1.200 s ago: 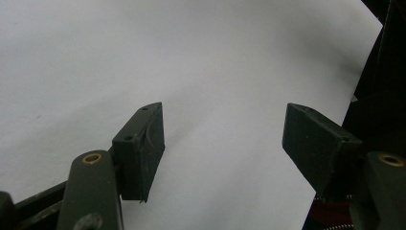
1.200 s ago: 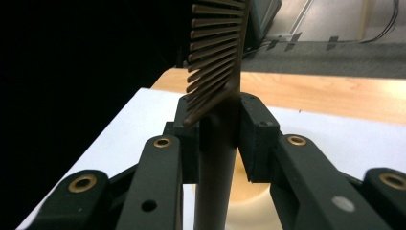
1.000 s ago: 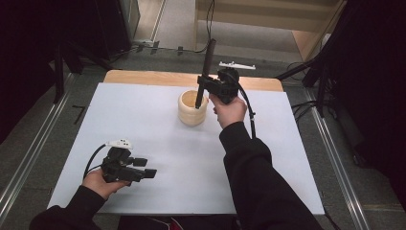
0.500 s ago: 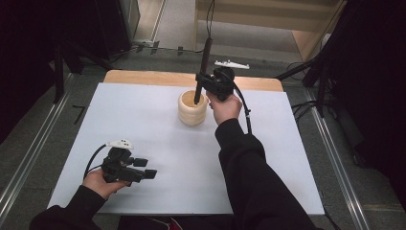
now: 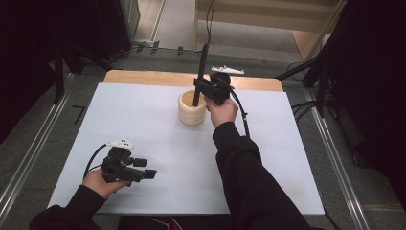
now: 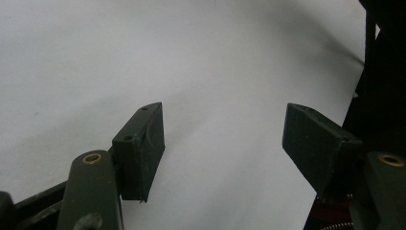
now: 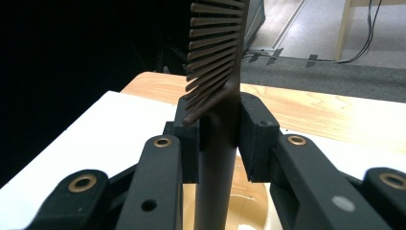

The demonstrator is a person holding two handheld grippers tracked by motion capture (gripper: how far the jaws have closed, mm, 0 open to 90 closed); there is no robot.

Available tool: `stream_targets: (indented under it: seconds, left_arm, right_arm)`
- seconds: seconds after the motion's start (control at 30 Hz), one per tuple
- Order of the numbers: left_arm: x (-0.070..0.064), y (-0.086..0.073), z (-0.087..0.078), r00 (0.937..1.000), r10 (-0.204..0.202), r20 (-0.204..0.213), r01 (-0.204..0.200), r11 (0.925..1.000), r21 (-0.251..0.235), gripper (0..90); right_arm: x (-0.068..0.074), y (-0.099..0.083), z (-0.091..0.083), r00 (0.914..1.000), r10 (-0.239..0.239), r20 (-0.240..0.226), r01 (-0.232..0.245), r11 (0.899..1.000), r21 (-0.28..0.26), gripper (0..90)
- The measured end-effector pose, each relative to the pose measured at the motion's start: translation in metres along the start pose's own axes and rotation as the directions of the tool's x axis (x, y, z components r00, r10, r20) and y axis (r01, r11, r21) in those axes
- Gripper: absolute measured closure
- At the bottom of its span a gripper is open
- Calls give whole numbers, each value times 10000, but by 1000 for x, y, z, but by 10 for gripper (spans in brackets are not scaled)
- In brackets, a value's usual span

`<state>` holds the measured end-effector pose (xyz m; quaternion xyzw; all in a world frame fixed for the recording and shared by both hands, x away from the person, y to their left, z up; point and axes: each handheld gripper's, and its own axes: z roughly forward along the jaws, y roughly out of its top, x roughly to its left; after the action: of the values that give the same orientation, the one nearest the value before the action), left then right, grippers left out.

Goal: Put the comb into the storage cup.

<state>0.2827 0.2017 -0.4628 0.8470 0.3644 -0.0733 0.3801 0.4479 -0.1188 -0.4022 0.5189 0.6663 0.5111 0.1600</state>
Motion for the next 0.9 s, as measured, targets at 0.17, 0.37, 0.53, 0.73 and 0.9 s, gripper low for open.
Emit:
stream_targets:
  seconds: [0.17, 0.37, 0.53, 0.73, 0.9]
  left_arm:
    - [0, 0, 1, 10000, 16, -23, -16, 10000, 27, 314]
    - [0, 0, 1, 10000, 15, -37, -15, 10000, 48, 314]
    - [-1, 0, 1, 10000, 10, -26, -10, 10000, 49, 314]
    - [-1, 0, 2, 10000, 8, -24, -8, 10000, 58, 314]
    - [0, 0, 2, 10000, 35, -21, -35, 9999, 126, 314]
  right_arm:
    - [0, -5, 4, 9999, -101, 7, 100, 9998, 177, 697]
    - [-1, -13, 8, 9998, -175, 19, 174, 9993, 341, 697]
    - [-2, -19, 11, 9998, -218, 48, 216, 9989, 427, 697]
    - [-3, -24, 15, 9997, -227, 8, 226, 9981, 570, 695]
    - [-3, -28, 16, 9996, -291, -68, 294, 9977, 612, 695]
